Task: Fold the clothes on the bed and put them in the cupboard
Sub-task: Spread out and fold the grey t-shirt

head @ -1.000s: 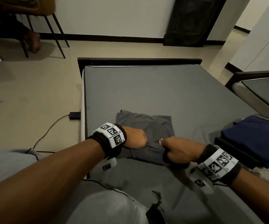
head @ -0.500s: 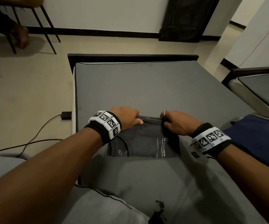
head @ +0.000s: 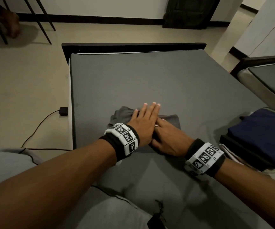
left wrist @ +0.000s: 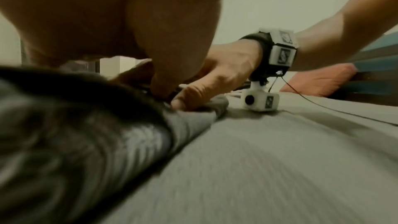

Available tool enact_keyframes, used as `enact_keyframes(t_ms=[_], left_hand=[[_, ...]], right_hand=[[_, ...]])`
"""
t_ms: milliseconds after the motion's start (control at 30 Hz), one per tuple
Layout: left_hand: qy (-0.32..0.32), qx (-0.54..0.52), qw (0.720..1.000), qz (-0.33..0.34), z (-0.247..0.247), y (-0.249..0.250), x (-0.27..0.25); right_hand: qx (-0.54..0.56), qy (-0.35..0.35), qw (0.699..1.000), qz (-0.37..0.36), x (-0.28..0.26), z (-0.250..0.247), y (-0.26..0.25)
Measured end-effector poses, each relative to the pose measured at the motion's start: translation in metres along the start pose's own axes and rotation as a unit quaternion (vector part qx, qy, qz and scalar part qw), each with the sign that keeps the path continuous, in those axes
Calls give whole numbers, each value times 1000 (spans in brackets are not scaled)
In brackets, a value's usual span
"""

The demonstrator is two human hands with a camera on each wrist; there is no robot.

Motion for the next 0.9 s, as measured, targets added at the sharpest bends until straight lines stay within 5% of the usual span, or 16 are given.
enact_keyframes(t_ms=[200,433,533,667,767,900], left_hand=[[4,20,1000,1,32,-23,-1],[-106,26,986,-127,27,-67,-3],[-96,85,976,-175,14,-74,-15],[31,116,993,-20,1,-45,-21],[-31,101,991,80,17,-11,-24],[-113,162,977,74,22,-3,-23]], right_hand=[[-12,-131,987,97,1,2,39],[9,-137,978,156,-6,-5,65],[41,-123,978,162,-10,-13,76],[159,-24,969,187,-4,-22,72],[86,-3,978,189,5,-20,69],[76,-29,971,227,8,-19,65]])
Point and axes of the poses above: each hand's wrist, its own x-axis towards the middle knuckle, its own z-axis out of the palm, y = z × x, the point moved 1 cm from there along x, towards the middle knuckle, and after that the axes turned 8 degrees about x, right-handed, at the moved point
